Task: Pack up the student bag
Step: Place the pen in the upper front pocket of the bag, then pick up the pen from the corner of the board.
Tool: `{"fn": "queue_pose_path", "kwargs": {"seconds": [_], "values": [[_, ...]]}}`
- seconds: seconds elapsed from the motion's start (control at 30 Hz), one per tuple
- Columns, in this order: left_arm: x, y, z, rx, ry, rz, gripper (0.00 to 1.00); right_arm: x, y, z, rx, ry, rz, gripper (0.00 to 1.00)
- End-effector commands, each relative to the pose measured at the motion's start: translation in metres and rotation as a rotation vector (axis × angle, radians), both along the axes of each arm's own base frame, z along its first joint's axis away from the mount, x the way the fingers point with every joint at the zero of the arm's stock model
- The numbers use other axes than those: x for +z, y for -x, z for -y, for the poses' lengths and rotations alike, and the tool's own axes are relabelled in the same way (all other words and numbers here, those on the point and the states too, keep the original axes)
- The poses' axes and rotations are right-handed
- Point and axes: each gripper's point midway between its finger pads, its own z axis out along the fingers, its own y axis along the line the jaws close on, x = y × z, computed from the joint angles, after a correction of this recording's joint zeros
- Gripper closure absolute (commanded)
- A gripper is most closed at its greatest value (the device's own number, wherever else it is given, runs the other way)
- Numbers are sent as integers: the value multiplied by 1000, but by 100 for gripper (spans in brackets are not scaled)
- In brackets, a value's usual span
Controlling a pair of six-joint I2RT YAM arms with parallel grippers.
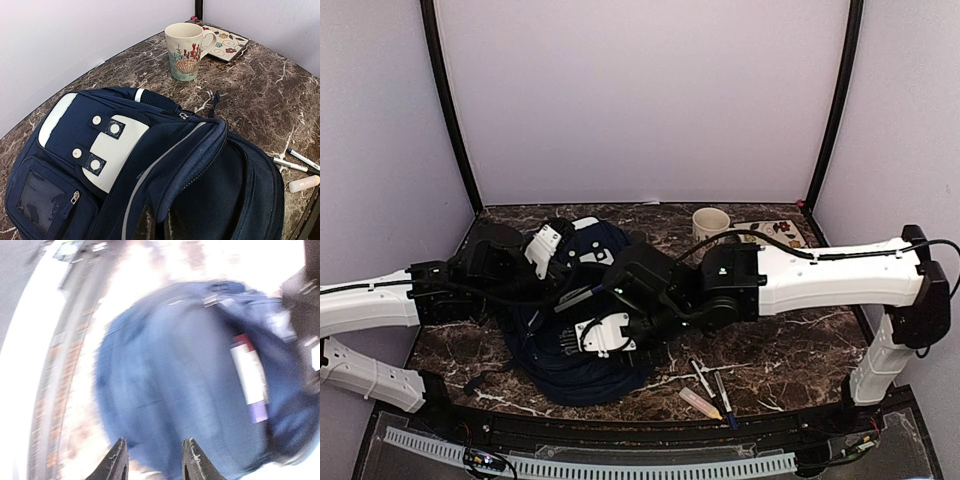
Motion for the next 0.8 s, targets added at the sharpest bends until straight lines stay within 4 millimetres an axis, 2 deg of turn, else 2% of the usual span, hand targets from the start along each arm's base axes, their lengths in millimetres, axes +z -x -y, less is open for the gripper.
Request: {"fn": "queue_pose_path", "kwargs": {"seconds": [0.0,0.13,0.33,0.43,0.5,0.7,0.77], "values": [[31,-7,-5,45,106,80,100,-49,55,57,63,184,-286,63],[26,-6,-7,48,100,70,100,-78,64,94,38,257,-358,64],[22,-9,-11,62,62,70,100,-117,58,143,-36,352,-496,64],[24,-9,-10,61,67,70,100,-120,54,157,-59,353,-483,64],[24,-9,-10,61,70,68,100,-123,47,163,-99,353,-485,65],[21,-9,-9,62,72,57,100,-127,-3,182,-289,319,-419,71],[20,-9,-8,61,72,54,100,-127,-11,191,-313,321,-414,71]]}}
